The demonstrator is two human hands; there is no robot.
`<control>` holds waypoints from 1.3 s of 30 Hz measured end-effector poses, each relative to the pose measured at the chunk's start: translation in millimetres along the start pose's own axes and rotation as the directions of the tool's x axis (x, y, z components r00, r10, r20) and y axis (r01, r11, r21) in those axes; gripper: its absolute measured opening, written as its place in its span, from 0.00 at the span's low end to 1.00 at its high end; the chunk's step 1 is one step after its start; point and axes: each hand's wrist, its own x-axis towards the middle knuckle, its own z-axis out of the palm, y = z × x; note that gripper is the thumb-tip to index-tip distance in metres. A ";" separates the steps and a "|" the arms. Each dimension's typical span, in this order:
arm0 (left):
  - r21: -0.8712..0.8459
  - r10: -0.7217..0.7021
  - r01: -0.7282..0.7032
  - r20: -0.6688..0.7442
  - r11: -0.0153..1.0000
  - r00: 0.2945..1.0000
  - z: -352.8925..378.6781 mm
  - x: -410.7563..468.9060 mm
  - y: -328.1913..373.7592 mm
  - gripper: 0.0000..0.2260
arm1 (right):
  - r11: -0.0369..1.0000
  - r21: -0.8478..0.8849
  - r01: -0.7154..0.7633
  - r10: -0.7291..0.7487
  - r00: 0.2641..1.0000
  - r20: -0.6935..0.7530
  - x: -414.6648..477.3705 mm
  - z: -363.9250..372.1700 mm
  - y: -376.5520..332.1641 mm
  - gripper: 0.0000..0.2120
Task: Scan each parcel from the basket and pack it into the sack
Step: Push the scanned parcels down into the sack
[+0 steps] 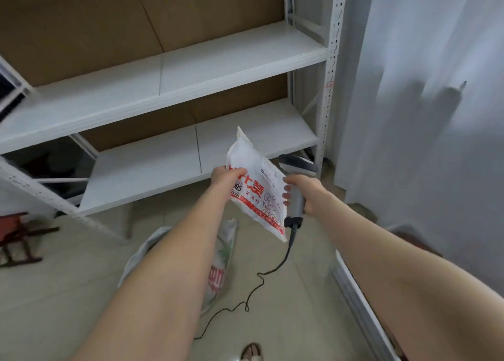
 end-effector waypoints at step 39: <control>-0.561 -0.561 0.269 -0.449 0.783 0.696 -335.0 384.8 -512.5 0.11 | 0.902 -0.266 -0.339 0.384 0.912 0.141 343.6 463.4 384.2 0.06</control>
